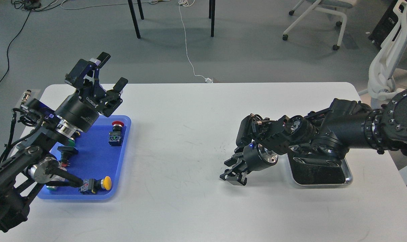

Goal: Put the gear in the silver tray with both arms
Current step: 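Grasp the gear with the right gripper and lift it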

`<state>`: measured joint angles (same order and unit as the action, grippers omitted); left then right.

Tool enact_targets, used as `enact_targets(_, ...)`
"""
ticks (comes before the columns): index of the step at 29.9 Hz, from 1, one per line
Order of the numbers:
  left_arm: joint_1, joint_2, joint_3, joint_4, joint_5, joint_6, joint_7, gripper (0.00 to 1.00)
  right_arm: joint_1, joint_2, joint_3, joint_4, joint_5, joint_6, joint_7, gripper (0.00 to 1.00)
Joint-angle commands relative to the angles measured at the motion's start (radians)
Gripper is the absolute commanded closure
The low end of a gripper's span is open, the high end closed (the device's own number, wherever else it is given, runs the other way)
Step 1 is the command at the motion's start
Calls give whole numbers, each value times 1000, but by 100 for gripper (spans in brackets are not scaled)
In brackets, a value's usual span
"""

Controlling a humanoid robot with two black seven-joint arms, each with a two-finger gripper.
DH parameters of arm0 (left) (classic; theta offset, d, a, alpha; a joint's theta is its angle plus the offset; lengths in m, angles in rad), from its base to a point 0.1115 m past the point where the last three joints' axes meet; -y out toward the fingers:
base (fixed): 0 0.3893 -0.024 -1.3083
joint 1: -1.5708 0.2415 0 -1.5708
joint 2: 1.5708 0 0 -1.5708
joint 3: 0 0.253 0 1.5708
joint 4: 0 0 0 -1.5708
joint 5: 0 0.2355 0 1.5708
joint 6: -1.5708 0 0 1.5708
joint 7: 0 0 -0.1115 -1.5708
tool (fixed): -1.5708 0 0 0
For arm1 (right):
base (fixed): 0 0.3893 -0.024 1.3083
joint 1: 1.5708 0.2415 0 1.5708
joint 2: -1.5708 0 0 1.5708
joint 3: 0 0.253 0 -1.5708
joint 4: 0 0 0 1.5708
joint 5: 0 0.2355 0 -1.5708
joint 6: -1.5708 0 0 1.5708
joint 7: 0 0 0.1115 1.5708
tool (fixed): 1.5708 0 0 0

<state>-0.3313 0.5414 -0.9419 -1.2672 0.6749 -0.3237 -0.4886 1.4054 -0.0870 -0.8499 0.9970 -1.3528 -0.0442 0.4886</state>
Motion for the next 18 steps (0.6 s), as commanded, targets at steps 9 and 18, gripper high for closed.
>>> enact_targets(9, 0, 2, 0, 0, 0, 0, 0, 2, 7, 0, -8, 5, 0, 9, 0, 77)
enact_targets(18, 0, 0, 2, -1, 0, -2, 0, 2, 14, -2, -14, 6, 0, 14, 0, 88)
